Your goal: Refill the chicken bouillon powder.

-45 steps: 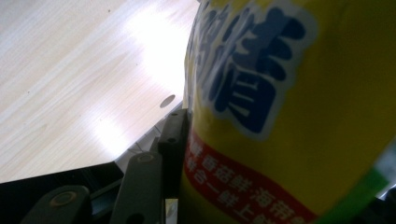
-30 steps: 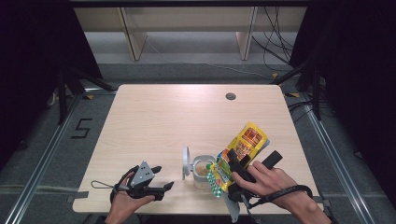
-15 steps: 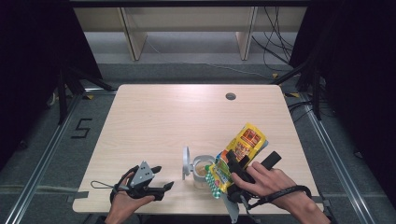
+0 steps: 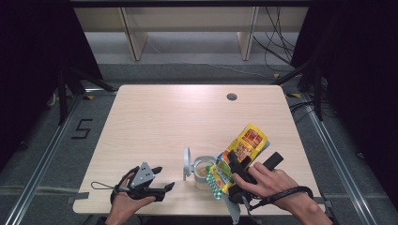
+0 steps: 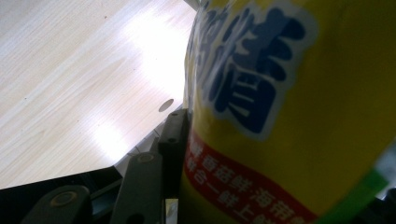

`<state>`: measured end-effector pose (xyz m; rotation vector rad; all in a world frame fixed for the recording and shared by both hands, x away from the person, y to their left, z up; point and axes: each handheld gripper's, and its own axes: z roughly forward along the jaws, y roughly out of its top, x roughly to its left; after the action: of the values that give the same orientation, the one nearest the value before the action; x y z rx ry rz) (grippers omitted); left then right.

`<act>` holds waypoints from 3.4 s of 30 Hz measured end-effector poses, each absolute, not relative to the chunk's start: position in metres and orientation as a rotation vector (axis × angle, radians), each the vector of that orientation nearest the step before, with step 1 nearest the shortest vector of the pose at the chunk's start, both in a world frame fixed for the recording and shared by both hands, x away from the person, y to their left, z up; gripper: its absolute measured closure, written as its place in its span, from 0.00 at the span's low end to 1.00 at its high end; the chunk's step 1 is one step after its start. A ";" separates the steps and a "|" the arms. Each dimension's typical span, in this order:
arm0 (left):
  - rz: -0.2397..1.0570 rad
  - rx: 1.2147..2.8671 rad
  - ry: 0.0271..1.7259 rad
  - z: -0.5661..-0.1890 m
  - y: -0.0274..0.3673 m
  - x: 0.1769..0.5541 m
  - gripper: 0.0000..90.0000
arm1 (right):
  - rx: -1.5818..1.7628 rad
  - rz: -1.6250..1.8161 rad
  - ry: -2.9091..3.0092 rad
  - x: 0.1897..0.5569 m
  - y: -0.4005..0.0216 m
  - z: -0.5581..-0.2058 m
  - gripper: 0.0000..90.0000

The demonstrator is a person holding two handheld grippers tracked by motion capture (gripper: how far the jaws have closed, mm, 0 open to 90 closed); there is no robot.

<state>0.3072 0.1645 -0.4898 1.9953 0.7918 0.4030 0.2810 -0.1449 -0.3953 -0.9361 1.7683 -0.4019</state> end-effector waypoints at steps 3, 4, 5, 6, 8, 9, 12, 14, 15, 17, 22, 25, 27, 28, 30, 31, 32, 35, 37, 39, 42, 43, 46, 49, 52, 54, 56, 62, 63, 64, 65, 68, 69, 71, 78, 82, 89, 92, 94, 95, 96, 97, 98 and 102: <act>0.401 1.985 0.790 -0.490 0.164 0.307 0.31 | -0.953 -0.395 1.760 0.282 -0.144 -0.395 0.68; 0.418 2.015 0.779 -0.489 0.165 0.308 0.31 | -0.957 -0.394 1.760 0.282 -0.144 -0.395 0.68; 0.399 1.984 0.795 -0.490 0.164 0.307 0.31 | -0.955 -0.399 1.761 0.282 -0.144 -0.395 0.68; 0.397 1.990 0.790 -0.490 0.164 0.307 0.31 | -0.957 -0.401 1.747 0.282 -0.144 -0.395 0.68; 0.412 2.004 0.778 -0.489 0.165 0.307 0.31 | -0.956 -0.399 1.761 0.281 -0.144 -0.397 0.68; 0.408 1.998 0.779 -0.488 0.165 0.307 0.31 | -0.956 -0.399 1.761 0.281 -0.144 -0.397 0.68; 0.397 1.989 0.791 -0.489 0.164 0.307 0.31 | -0.949 -0.395 1.761 0.282 -0.144 -0.396 0.68; 0.408 1.994 0.778 -0.490 0.164 0.308 0.31 | -0.948 -0.400 1.750 0.282 -0.144 -0.396 0.68; 0.401 1.998 0.781 -0.490 0.164 0.307 0.31 | -0.952 -0.400 1.759 0.282 -0.144 -0.396 0.68; 0.407 1.999 0.781 -0.488 0.164 0.306 0.31 | -0.956 -0.404 1.758 0.283 -0.144 -0.396 0.68; 0.403 1.995 0.782 -0.489 0.165 0.307 0.31 | -0.959 -0.401 1.758 0.283 -0.143 -0.397 0.68; 0.408 1.991 0.777 -0.489 0.164 0.307 0.31 | -0.961 -0.393 1.756 0.283 -0.143 -0.397 0.68; 0.413 2.005 0.777 -0.488 0.165 0.307 0.31 | -0.961 -0.393 1.759 0.282 -0.143 -0.396 0.68; 0.411 2.003 0.776 -0.489 0.165 0.307 0.31 | -0.972 -0.385 1.756 0.283 -0.143 -0.396 0.68; 0.413 2.006 0.780 -0.488 0.165 0.307 0.31 | -0.960 -0.393 1.758 0.283 -0.143 -0.397 0.68; 0.409 1.998 0.779 -0.488 0.165 0.307 0.31 | -0.951 -0.392 1.765 0.283 -0.143 -0.397 0.68; 0.405 1.994 0.786 -0.488 0.165 0.306 0.31 | -0.971 -0.388 1.760 0.284 -0.143 -0.397 0.68; 0.413 2.004 0.781 -0.488 0.165 0.307 0.31 | -0.975 -0.398 1.756 0.284 -0.142 -0.397 0.68; 0.405 1.995 0.787 -0.488 0.165 0.307 0.31 | -0.961 -0.390 1.762 0.284 -0.143 -0.397 0.68; 0.408 1.997 0.783 -0.488 0.165 0.307 0.31 | -0.959 -0.392 1.761 0.284 -0.143 -0.396 0.68; 0.406 1.994 0.786 -0.488 0.164 0.306 0.31 | -0.949 -0.388 1.760 0.283 -0.144 -0.397 0.68; 0.411 2.000 0.784 -0.488 0.165 0.306 0.31 | -0.949 -0.382 1.760 0.284 -0.144 -0.398 0.68; 0.403 1.988 0.779 -0.488 0.164 0.306 0.31 | -0.956 -0.390 1.768 0.285 -0.145 -0.400 0.68; 0.407 1.999 0.778 -0.489 0.165 0.307 0.31 | -0.953 -0.394 1.770 0.285 -0.145 -0.399 0.68; 0.410 1.992 0.776 -0.488 0.165 0.307 0.31 | -0.949 -0.395 1.761 0.284 -0.146 -0.398 0.68; 0.417 1.990 0.777 -0.487 0.166 0.307 0.31 | -0.952 -0.398 1.756 0.284 -0.145 -0.398 0.68; 0.406 1.991 0.789 -0.488 0.165 0.306 0.31 | -0.955 -0.398 1.762 0.284 -0.145 -0.397 0.69; 0.411 1.994 0.780 -0.488 0.165 0.306 0.31 | -0.953 -0.391 1.767 0.285 -0.145 -0.398 0.69; 0.409 1.984 0.786 -0.488 0.165 0.306 0.31 | -0.955 -0.396 1.769 0.285 -0.144 -0.398 0.69; 0.412 1.983 0.786 -0.488 0.165 0.306 0.31 | -0.947 -0.396 1.772 0.285 -0.144 -0.398 0.69; 0.408 1.981 0.789 -0.488 0.165 0.306 0.31 | -0.952 -0.392 1.770 0.285 -0.144 -0.398 0.69; 0.418 1.993 0.777 -0.487 0.166 0.306 0.31 | -0.951 -0.391 1.764 0.285 -0.145 -0.398 0.69; 0.422 1.995 0.771 -0.487 0.166 0.306 0.31 | -0.959 -0.393 1.761 0.285 -0.144 -0.398 0.69; 0.419 1.985 0.782 -0.487 0.165 0.306 0.30 | -0.958 -0.393 1.764 0.285 -0.145 -0.397 0.69; 0.425 2.000 0.759 -0.487 0.166 0.308 0.30 | -0.953 -0.402 1.758 0.285 -0.146 -0.396 0.69; 0.405 1.981 0.792 -0.488 0.165 0.306 0.30 | -0.955 -0.405 1.756 0.285 -0.146 -0.396 0.69; 0.411 1.992 0.781 -0.488 0.165 0.306 0.30 | -0.952 -0.401 1.765 0.284 -0.146 -0.394 0.69; 0.408 1.992 0.781 -0.488 0.165 0.306 0.30 | -0.956 -0.392 1.765 0.285 -0.145 -0.395 0.69; 0.406 1.987 0.780 -0.487 0.165 0.306 0.30 | -0.961 -0.393 1.768 0.284 -0.144 -0.395 0.69; 0.421 1.996 0.766 -0.487 0.166 0.307 0.30 | -0.968 -0.389 1.765 0.285 -0.144 -0.395 0.69; 0.418 2.000 0.763 -0.487 0.166 0.307 0.30 | -0.965 -0.396 1.765 0.285 -0.143 -0.395 0.69; 0.418 2.000 0.763 -0.487 0.166 0.307 0.30 | -0.965 -0.396 1.765 0.285 -0.143 -0.395 0.69; 0.422 2.004 0.755 -0.487 0.166 0.307 0.30 | -0.964 -0.394 1.765 0.285 -0.144 -0.395 0.69; 0.417 1.997 0.757 -0.487 0.165 0.307 0.30 | -0.964 -0.393 1.761 0.285 -0.144 -0.394 0.69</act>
<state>0.3071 0.1655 -0.4869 1.9973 0.7575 0.4171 0.2853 -0.1441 -0.3936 -0.9644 1.7611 -0.3928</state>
